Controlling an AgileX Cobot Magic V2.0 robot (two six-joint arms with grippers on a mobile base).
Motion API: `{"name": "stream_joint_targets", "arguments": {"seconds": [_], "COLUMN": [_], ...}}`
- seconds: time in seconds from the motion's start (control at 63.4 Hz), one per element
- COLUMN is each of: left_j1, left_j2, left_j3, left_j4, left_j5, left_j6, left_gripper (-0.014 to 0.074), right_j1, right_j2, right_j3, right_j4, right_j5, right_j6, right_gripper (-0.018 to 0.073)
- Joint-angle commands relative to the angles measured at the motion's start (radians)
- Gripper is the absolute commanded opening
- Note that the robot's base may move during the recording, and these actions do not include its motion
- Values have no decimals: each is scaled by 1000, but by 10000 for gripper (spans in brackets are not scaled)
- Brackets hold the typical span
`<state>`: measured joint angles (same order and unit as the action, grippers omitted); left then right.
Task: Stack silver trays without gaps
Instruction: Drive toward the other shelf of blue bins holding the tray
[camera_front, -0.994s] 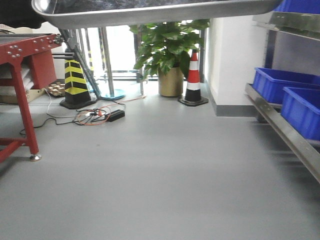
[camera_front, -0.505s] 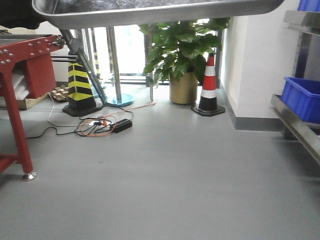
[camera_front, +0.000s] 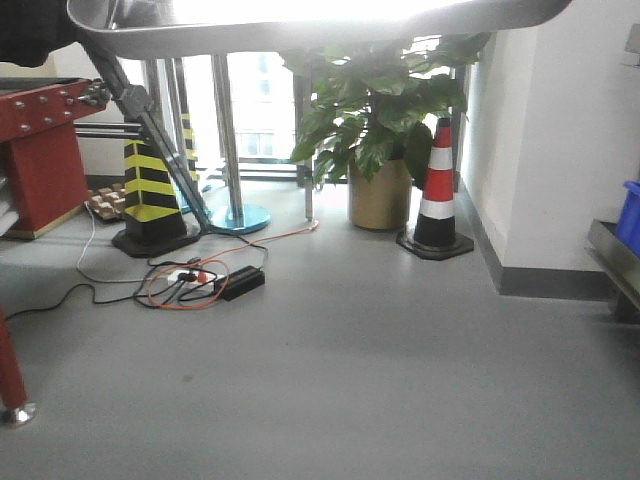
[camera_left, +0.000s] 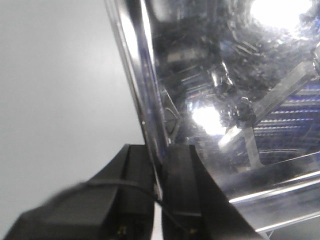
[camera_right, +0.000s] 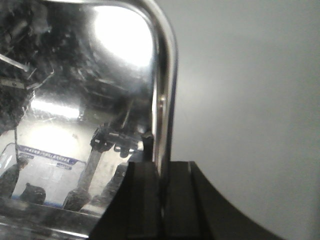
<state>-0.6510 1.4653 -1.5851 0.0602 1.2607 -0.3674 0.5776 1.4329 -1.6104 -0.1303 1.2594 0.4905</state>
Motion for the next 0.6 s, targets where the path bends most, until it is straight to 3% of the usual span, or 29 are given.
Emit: {"name": "stream_joint_targets", "arguments": {"seconds": [0.0,0.584], "left_j1": [-11,-11], "left_j2": [-34,-34], "left_j3": [-25,-25], "left_j4": [-50,-53], "left_j5": [14,14], "left_j6": [28,28], "left_gripper": [-48,-48], "right_j1": [0,0], "right_j2": [-38,-38], "right_j3": [-33,-33], "right_j4": [9,9], "right_j5": [-34,-35], "right_j6": [-12,-12], "right_gripper": [58,58]}}
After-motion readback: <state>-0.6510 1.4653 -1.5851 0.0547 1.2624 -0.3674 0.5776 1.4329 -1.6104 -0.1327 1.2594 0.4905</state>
